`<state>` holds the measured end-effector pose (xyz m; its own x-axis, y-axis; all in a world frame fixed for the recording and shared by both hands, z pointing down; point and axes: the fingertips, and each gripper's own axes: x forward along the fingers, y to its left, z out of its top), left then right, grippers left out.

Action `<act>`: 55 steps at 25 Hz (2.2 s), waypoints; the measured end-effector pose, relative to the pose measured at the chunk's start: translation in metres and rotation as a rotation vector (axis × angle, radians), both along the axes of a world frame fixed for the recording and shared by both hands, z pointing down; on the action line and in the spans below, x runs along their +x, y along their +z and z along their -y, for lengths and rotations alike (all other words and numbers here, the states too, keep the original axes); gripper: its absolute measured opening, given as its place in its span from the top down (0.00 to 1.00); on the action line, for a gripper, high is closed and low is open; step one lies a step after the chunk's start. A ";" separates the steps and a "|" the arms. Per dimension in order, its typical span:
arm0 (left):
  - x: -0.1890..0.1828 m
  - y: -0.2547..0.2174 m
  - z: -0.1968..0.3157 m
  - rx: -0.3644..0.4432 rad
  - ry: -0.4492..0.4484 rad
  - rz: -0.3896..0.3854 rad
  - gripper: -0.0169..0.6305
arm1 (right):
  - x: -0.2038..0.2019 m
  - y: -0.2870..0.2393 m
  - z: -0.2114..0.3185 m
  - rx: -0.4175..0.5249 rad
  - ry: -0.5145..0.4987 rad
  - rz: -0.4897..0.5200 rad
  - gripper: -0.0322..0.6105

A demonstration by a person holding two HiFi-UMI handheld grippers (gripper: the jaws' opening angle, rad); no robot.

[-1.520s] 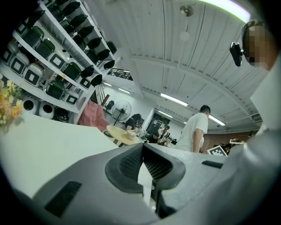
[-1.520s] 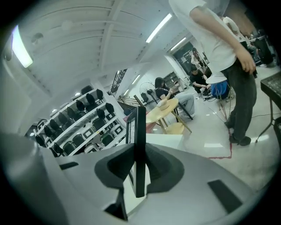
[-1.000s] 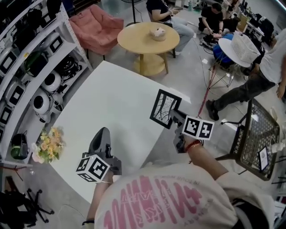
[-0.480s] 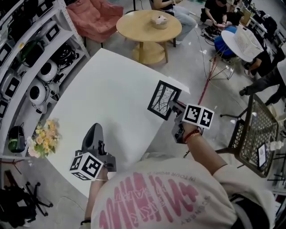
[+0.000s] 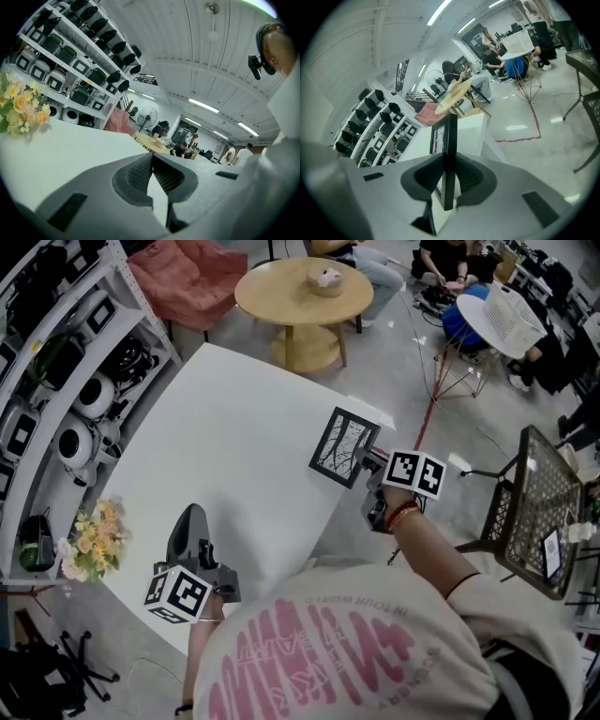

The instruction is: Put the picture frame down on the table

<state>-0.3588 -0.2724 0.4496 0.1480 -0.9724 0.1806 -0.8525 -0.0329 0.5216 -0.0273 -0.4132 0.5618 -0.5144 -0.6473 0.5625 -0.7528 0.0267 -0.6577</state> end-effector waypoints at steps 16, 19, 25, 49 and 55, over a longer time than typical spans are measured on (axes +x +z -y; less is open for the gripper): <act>0.006 0.010 -0.006 -0.021 0.009 -0.005 0.97 | 0.012 0.026 -0.004 -0.073 0.055 0.024 0.80; 0.009 0.011 -0.006 -0.024 0.017 -0.002 0.97 | 0.013 0.028 -0.004 -0.077 0.058 0.029 0.80; 0.014 0.012 -0.005 -0.027 0.023 -0.008 0.97 | 0.014 0.029 -0.002 -0.081 0.057 0.025 0.79; 0.025 0.012 -0.011 -0.028 0.031 -0.016 0.97 | 0.019 0.046 -0.006 -0.106 0.082 0.034 0.77; 0.028 0.012 -0.016 -0.032 0.030 -0.018 0.97 | 0.019 0.050 -0.006 -0.119 0.091 0.048 0.77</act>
<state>-0.3308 -0.2568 0.4620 0.1808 -0.9611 0.2086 -0.8420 -0.0417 0.5379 -0.0087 -0.4070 0.6115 -0.4853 -0.6226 0.6139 -0.7159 -0.1201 -0.6878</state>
